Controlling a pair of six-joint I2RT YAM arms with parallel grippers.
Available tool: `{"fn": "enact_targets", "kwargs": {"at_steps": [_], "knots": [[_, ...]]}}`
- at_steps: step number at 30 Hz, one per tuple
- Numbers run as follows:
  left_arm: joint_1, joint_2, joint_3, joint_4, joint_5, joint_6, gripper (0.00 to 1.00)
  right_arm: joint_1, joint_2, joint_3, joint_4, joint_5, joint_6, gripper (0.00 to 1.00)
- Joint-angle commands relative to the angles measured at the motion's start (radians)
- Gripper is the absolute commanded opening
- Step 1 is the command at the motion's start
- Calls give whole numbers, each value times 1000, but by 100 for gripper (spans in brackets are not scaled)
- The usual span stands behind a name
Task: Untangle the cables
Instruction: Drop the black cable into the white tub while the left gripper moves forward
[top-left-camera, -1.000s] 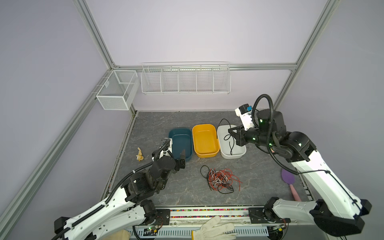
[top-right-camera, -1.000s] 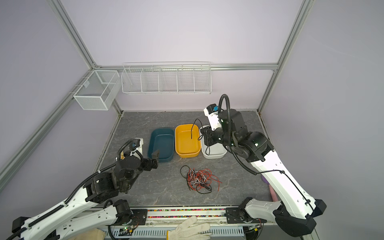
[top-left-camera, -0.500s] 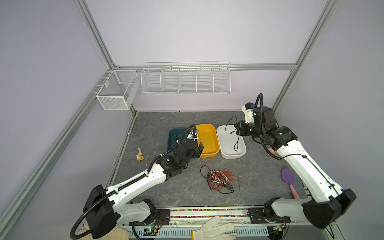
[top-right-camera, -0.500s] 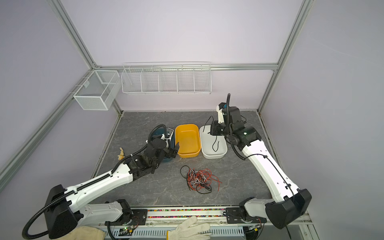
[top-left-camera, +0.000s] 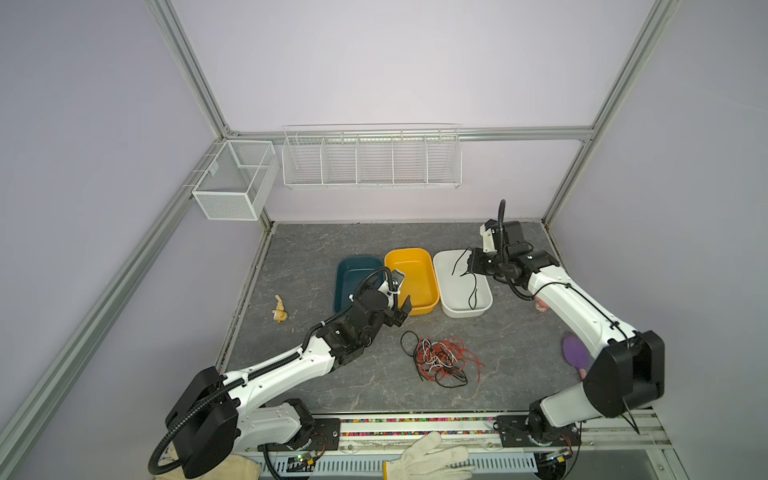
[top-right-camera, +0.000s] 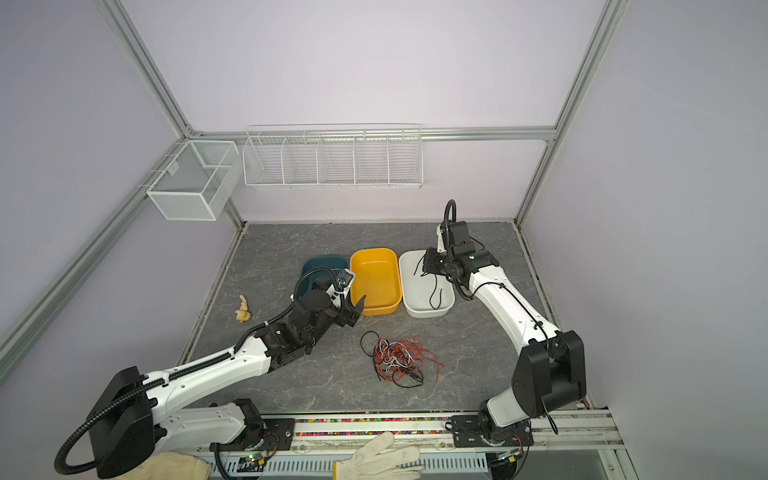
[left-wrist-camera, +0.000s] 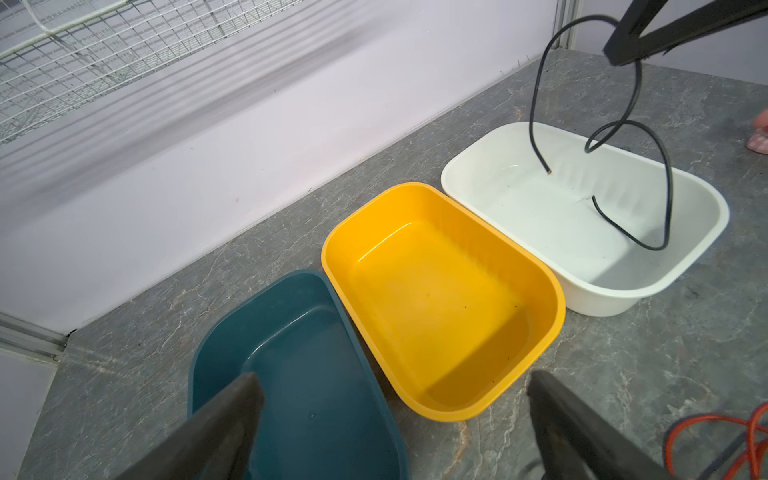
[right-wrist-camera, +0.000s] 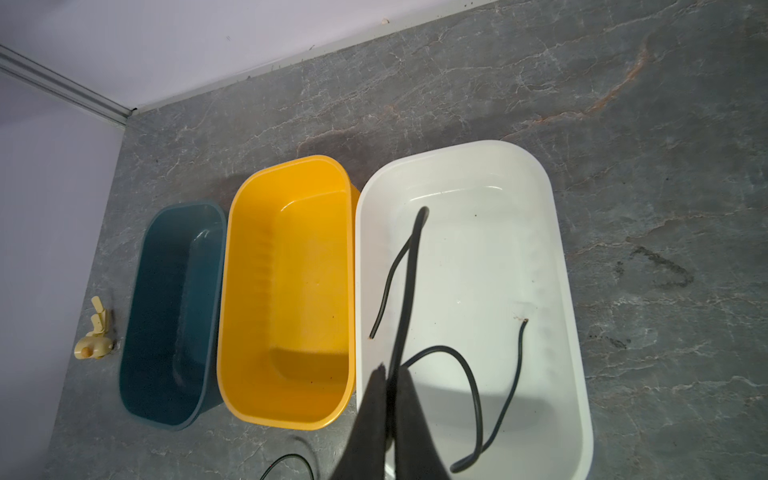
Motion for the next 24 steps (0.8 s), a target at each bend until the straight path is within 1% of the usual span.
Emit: {"fn": "enact_targets", "kwargs": {"at_steps": [1,6,14,18,21,24], "knots": [[-5,-6,46,-6,-10,35,99,-6,35,-8,18,-9,26,7],[-8,-15,77,-62,-3,34,99,-5,79,-5,-2,-13,40,7],[-10,-23,78,-69,1,42,99,-6,119,-9,-18,-7,46,9],[-13,-12,83,-79,13,41,99,-8,121,-15,-25,5,57,17],[-18,-3,95,-97,15,41,99,-8,118,-10,-36,-3,60,26],[-19,-7,96,-102,16,41,99,-8,103,-8,-52,-8,63,28]]}}
